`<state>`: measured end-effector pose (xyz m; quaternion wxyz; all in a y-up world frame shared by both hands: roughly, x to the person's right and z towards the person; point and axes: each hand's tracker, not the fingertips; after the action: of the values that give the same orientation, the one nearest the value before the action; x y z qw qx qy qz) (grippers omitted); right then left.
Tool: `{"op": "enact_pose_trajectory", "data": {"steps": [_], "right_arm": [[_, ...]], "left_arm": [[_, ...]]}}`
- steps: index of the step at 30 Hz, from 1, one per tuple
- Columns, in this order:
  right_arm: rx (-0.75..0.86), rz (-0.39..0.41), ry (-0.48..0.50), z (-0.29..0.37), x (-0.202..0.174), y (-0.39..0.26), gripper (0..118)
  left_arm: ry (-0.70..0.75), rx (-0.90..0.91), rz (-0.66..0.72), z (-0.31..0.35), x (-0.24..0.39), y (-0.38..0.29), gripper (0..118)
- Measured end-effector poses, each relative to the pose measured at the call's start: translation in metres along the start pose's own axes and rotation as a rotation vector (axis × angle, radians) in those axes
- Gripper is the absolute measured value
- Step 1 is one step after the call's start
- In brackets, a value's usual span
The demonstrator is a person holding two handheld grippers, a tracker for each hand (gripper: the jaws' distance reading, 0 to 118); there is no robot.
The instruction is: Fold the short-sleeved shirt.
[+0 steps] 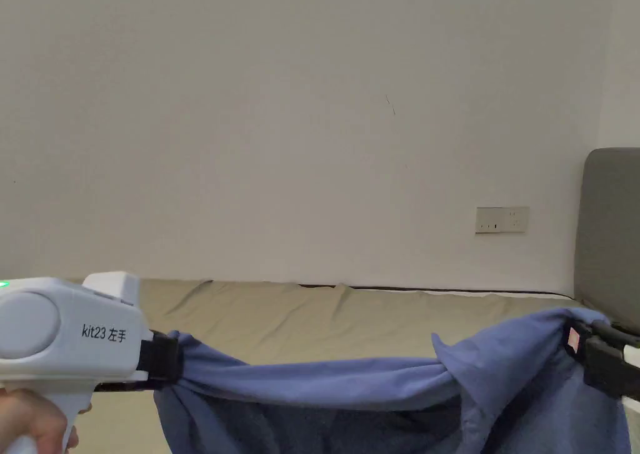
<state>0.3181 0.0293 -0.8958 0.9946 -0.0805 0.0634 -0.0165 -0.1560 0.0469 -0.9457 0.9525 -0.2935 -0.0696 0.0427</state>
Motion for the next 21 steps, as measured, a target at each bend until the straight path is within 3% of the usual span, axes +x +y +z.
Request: {"op": "enact_pose_trajectory", "data": {"steps": [4, 10, 11, 13, 17, 21], "right_arm": [[-0.127, -0.032, 0.026, 0.063, -0.005, -0.057, 7], [-0.308, 0.006, 0.064, 0.171, -0.014, -0.13, 7], [-0.402, -0.011, 0.069, 0.184, -0.016, -0.144, 7], [-0.436, -0.002, 0.029, 0.206, -0.024, -0.165, 7], [-0.511, -0.047, 0.074, 0.241, -0.035, -0.204, 7], [-0.558, -0.05, 0.033, 0.255, -0.038, -0.222, 7]], "left_arm": [[-0.049, -0.093, 0.065, 0.024, -0.006, -0.083, 6], [0.017, -0.142, 0.086, 0.088, -0.006, -0.188, 6], [0.026, -0.175, 0.088, 0.098, -0.004, -0.205, 6], [0.033, -0.196, 0.086, 0.116, 0.004, -0.235, 6], [0.03, -0.299, 0.178, 0.125, -0.005, -0.293, 6], [0.064, -0.34, 0.195, 0.128, -0.007, -0.324, 6]]}}
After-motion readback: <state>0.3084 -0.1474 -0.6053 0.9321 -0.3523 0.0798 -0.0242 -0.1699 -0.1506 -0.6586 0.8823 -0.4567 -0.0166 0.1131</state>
